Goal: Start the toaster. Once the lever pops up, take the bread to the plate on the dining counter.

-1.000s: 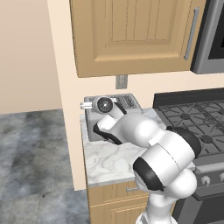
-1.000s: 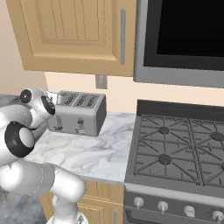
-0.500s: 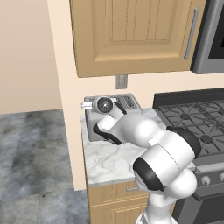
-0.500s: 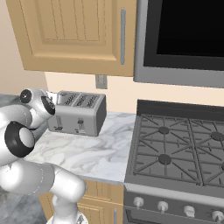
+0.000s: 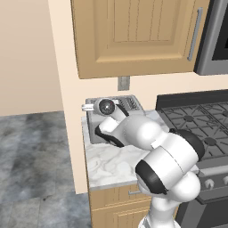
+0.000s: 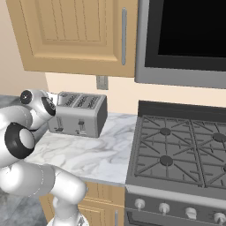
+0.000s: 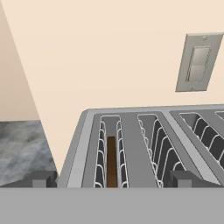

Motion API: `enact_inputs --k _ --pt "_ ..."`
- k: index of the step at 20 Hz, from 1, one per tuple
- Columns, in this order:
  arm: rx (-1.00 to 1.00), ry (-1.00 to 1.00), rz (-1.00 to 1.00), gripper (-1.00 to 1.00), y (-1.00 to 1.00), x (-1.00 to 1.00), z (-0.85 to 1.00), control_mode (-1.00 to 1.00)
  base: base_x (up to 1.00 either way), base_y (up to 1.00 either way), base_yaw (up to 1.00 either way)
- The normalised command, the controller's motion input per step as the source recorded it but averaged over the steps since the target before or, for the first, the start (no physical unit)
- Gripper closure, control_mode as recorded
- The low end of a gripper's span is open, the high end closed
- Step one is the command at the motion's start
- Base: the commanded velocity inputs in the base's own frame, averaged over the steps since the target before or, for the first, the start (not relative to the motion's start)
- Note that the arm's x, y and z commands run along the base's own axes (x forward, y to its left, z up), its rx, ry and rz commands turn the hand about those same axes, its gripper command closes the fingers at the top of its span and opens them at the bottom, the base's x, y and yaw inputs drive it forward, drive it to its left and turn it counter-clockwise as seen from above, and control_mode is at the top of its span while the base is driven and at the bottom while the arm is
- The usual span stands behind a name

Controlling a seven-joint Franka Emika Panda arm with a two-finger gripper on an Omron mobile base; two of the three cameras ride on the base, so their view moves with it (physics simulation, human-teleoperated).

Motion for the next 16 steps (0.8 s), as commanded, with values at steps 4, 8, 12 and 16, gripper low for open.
enact_inputs --k 4,8,12,16 --pt "0.00 0.00 0.00 -1.00 0.00 0.00 0.00 -1.00 0.00 0.00 0.00" --pt "0.00 0.00 0.00 -1.00 0.00 0.00 0.00 -1.00 0.00 0.00 0.00" --pt "0.00 0.00 0.00 -1.00 0.00 0.00 0.00 -1.00 0.00 0.00 0.00" --pt "0.00 0.00 0.00 -1.00 0.00 0.00 0.00 -1.00 0.00 0.00 0.00"
